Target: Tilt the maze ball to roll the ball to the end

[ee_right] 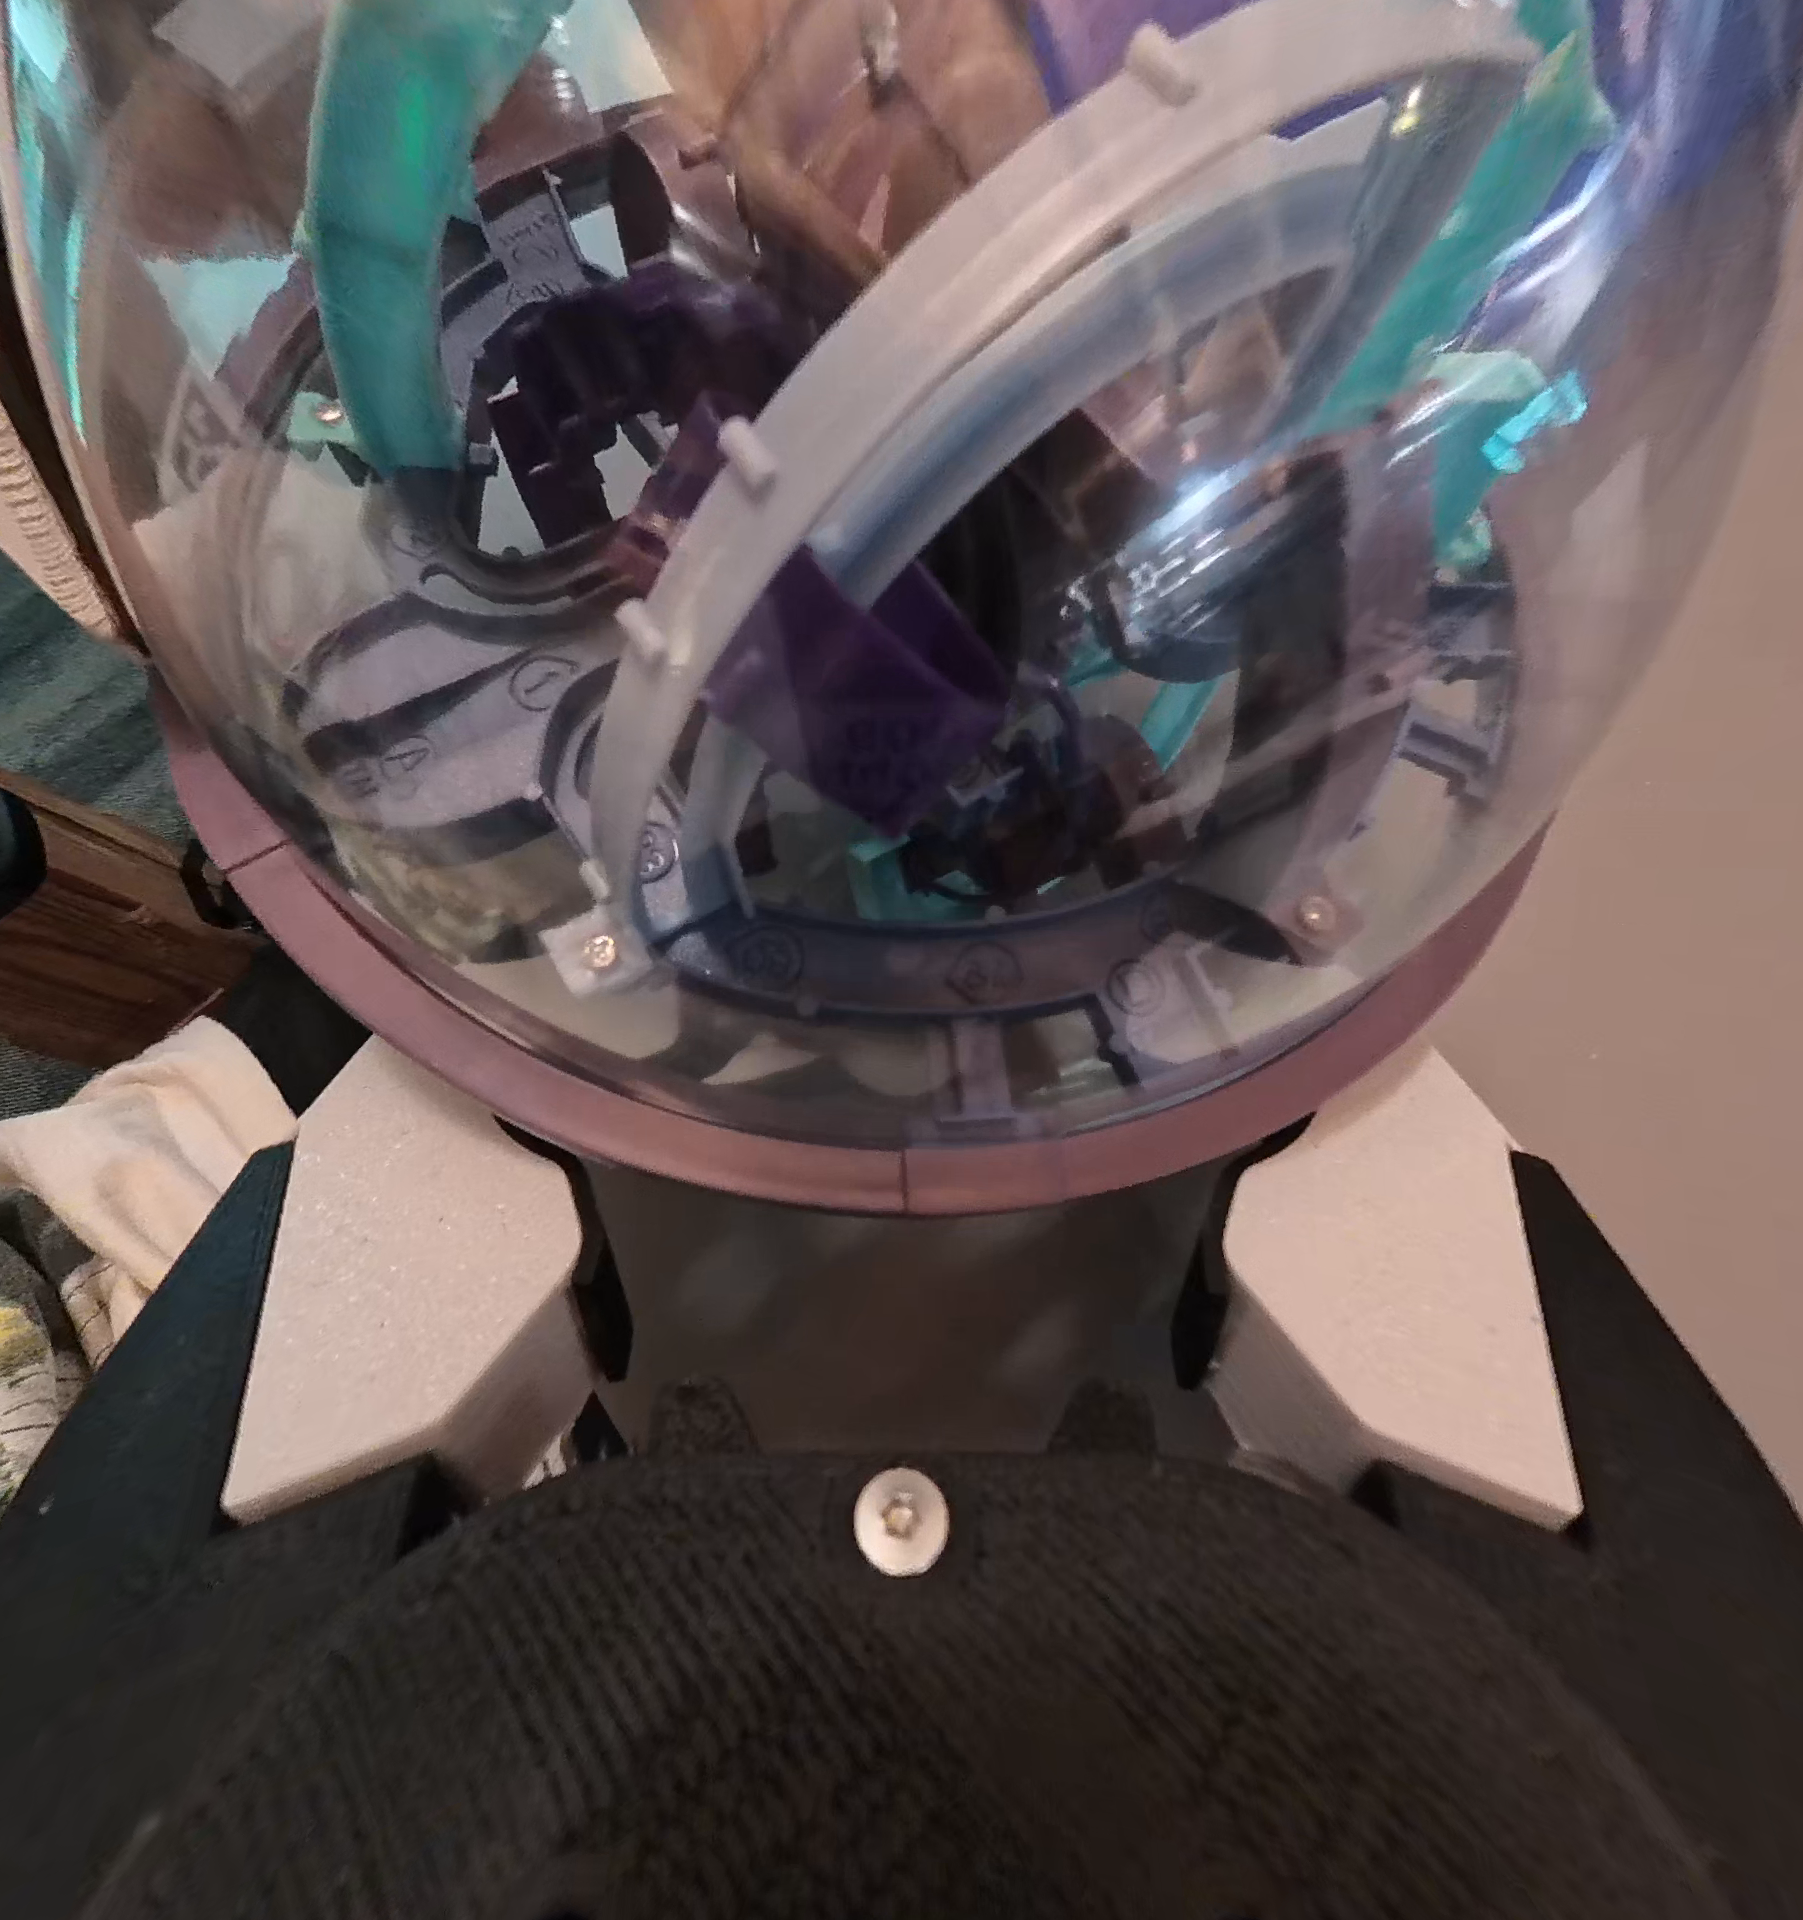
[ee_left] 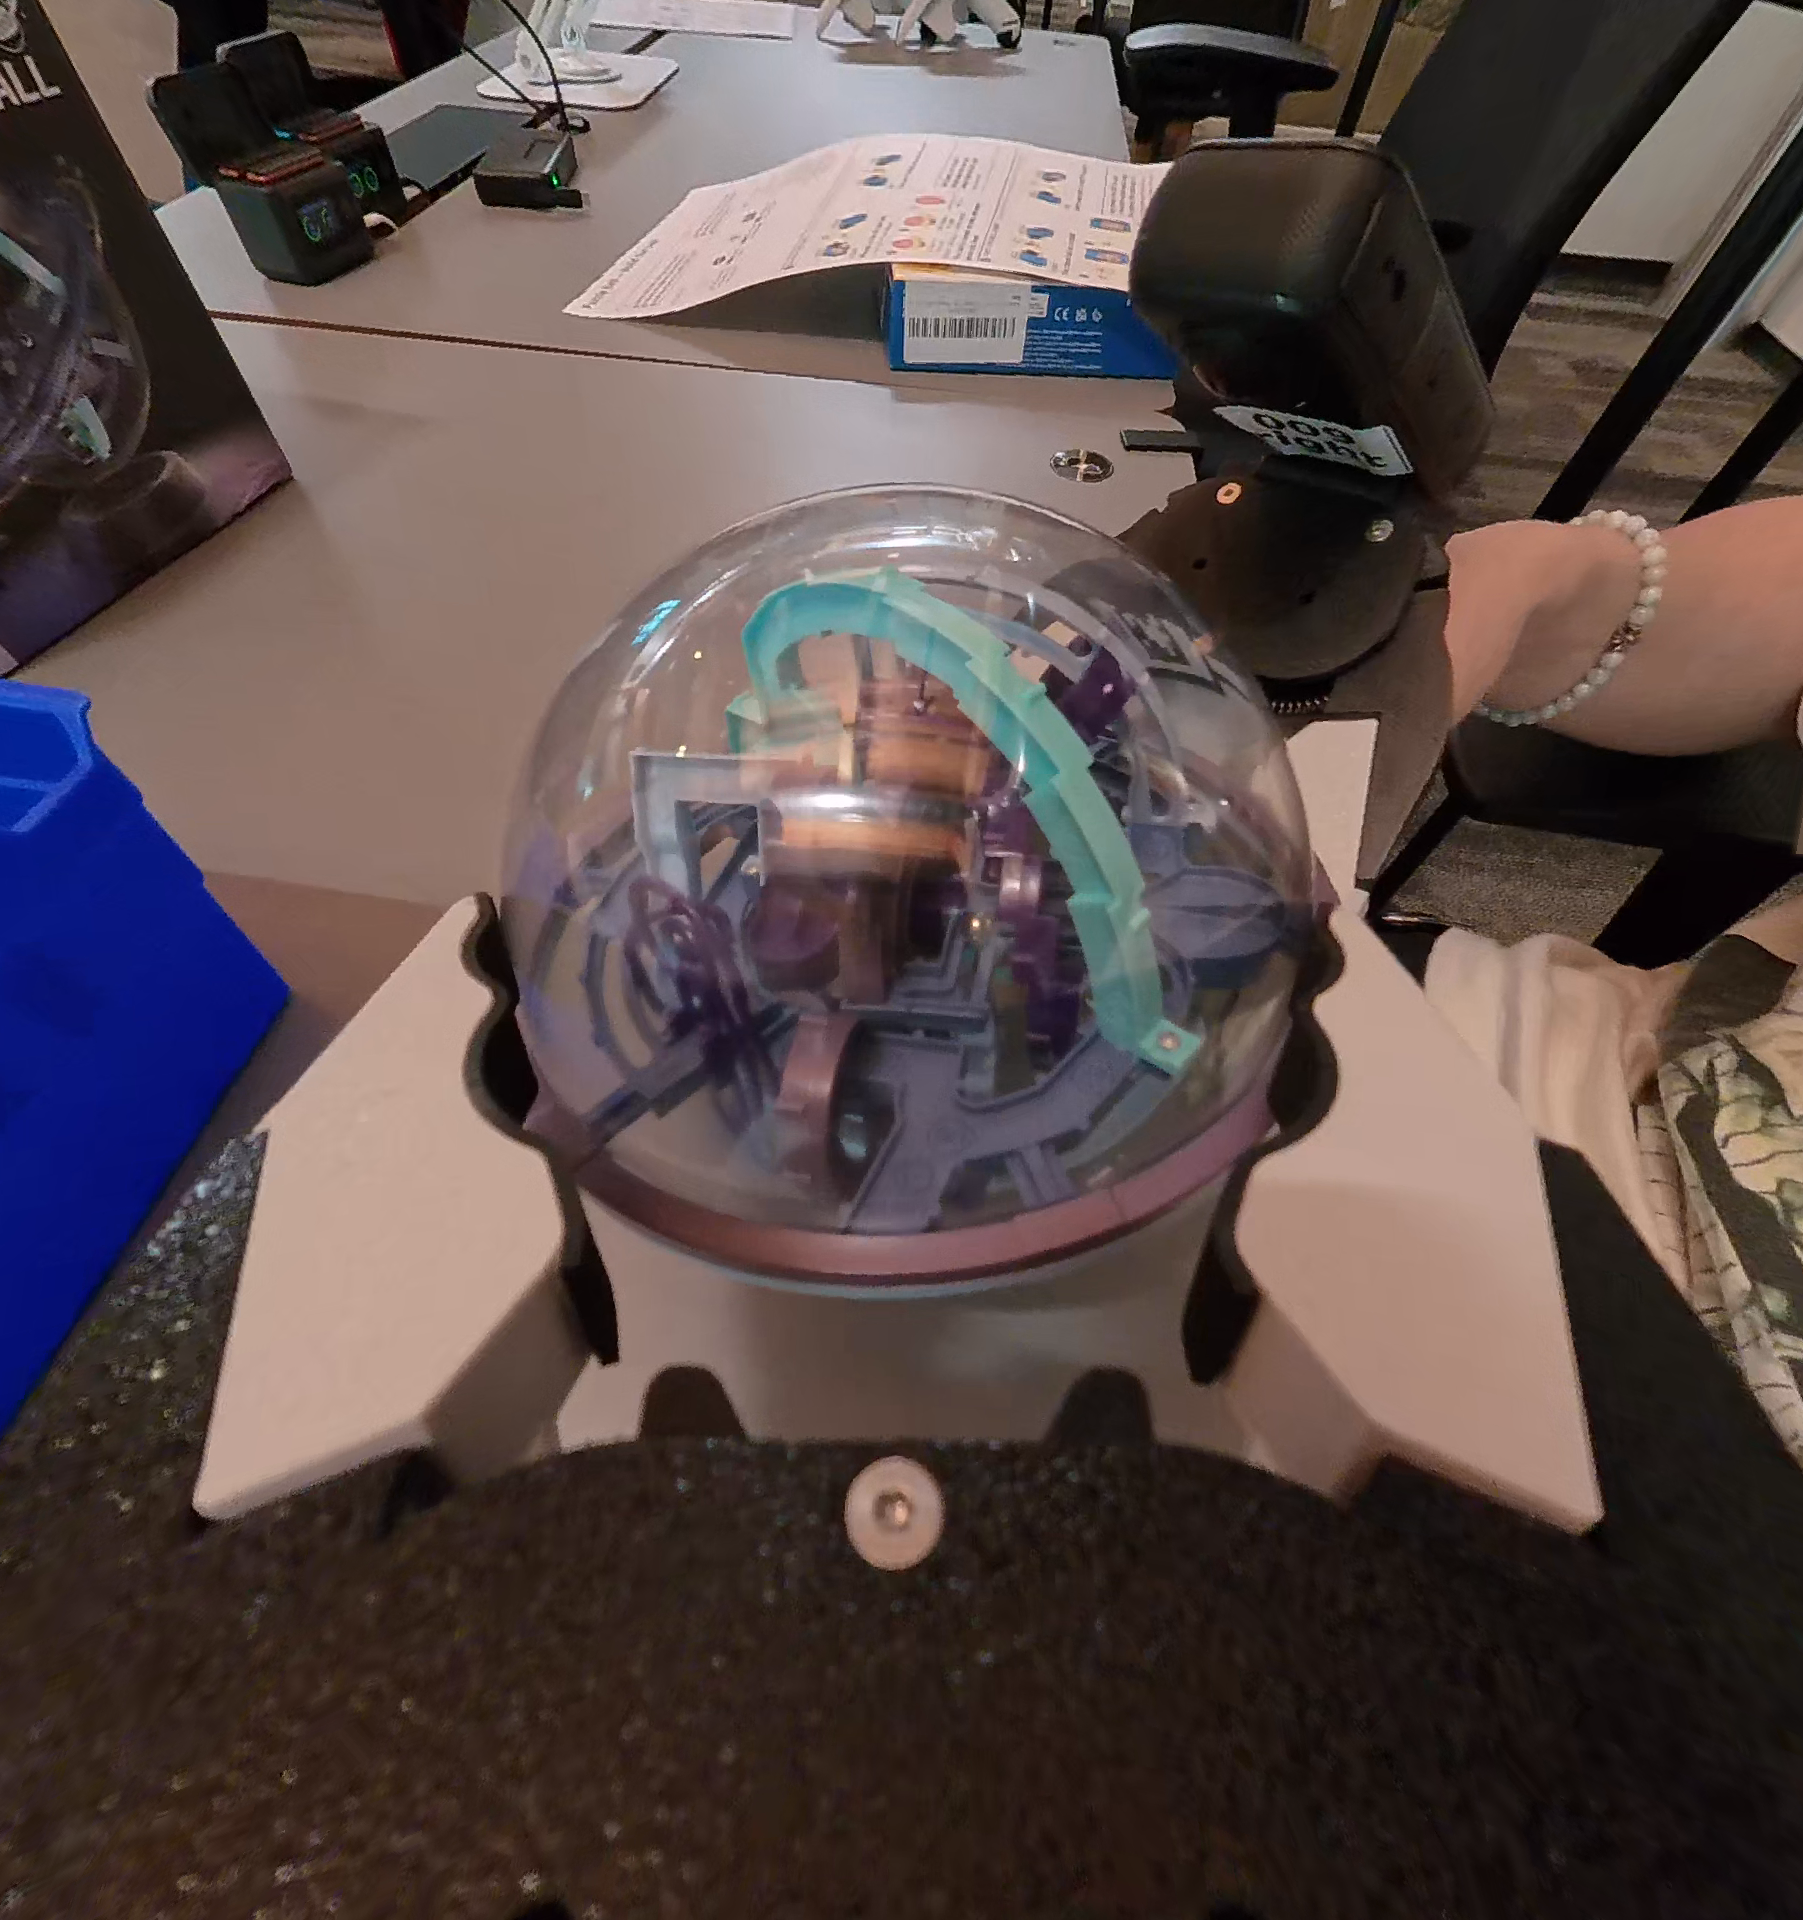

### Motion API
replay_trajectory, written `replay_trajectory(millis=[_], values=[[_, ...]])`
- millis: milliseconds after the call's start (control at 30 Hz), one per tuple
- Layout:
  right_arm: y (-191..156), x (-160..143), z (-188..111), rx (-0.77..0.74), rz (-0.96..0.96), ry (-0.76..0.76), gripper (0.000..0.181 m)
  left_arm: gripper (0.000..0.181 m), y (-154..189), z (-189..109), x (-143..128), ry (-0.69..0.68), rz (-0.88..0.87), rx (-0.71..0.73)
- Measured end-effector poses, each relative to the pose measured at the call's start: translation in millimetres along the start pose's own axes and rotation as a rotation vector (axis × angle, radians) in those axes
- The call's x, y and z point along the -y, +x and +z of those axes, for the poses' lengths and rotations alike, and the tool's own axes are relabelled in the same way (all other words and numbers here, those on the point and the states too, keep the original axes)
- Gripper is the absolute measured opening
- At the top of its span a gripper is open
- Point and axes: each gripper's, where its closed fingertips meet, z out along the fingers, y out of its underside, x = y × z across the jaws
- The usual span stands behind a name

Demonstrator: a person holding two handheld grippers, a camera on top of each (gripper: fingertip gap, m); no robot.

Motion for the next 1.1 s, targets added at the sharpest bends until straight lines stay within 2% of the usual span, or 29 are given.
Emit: replay_trajectory(millis=[33, 467, 1100], values=[[0.1, 0.0, -0.2, 0.006, 0.0, 0.0, 0.136, 0.142, -0.1, 0.2, 0.2, 0.0, -0.006, 0.004], [2.6, -3.0, -2.8, 0.105, -0.04, -0.031, 0.134, 0.142, -0.1, 2.9, 2.5, 0.012, -0.047, 0.092], [10.0, -8.9, -3.0, 0.126, -0.178, -0.079, 0.122, 0.142, 1.5, 1.6, 2.7, 0.06, -0.069, 0.18]])
